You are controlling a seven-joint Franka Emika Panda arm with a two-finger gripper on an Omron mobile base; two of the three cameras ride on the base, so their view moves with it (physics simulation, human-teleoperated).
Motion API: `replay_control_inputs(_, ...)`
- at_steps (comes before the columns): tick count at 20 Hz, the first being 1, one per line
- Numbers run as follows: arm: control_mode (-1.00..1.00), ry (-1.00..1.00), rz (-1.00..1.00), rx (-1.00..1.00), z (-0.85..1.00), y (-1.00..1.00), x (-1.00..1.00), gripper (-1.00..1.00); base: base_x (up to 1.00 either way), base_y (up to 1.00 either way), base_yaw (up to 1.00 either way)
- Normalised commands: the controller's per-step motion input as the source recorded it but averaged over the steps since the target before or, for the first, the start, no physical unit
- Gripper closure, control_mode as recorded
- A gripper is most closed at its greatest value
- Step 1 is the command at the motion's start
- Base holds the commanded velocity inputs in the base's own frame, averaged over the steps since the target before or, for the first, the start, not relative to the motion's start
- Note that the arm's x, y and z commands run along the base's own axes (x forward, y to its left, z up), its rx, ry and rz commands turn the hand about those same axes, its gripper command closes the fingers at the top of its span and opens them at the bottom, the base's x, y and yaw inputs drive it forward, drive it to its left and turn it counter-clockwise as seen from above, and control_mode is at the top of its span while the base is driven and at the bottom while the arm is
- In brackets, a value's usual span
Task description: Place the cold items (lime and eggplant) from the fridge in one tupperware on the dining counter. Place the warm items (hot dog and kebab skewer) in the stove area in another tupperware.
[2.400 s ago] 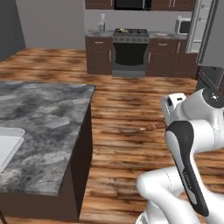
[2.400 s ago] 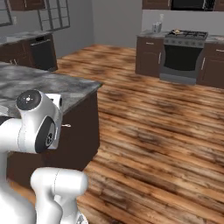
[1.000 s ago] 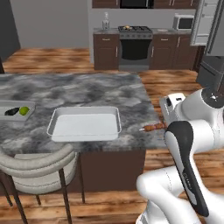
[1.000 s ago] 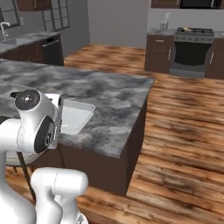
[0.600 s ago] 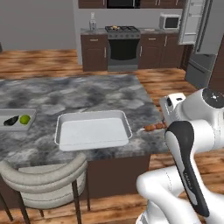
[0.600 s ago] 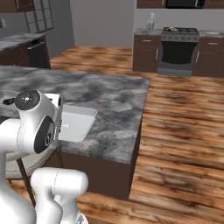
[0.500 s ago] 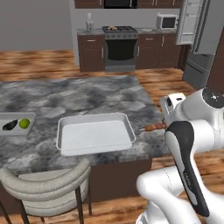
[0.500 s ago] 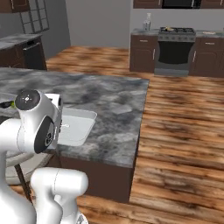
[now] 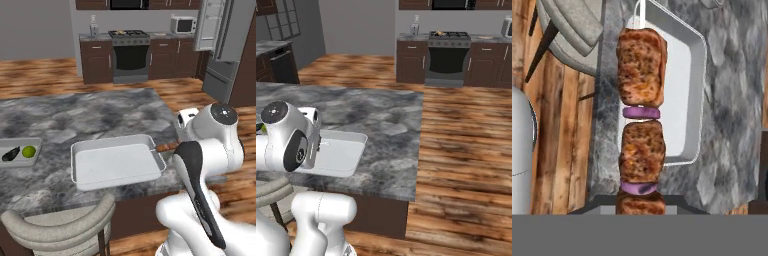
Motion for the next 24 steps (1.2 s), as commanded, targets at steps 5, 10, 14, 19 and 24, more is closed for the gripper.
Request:
replay_control_inputs(5, -1.0, 0.36, 0.04, -0.15, -0.56, 0.39, 0.52, 1.0, 0.0, 0.0, 0.0)
replay_control_inputs(10, -1.0, 0.13, 0.05, -0.03, -0.31, 0.32, 0.98, 1.0, 0.0, 0.0, 0.0)
replay_control_inputs(14, -1.0, 0.05, 0.11, -0.02, -0.57, 0.45, 0.96, 1.0, 0.0, 0.0, 0.0)
replay_control_inputs(19, -1.0, 0.07, 0.2, -0.06, -0.92, 0.45, 0.9, 1.0, 0.0, 0.0, 0.0)
replay_control_inputs(24, -1.0, 0.02, 0.15, -0.02, -0.87, 0.33, 0.99, 1.0, 0.0, 0.0, 0.0)
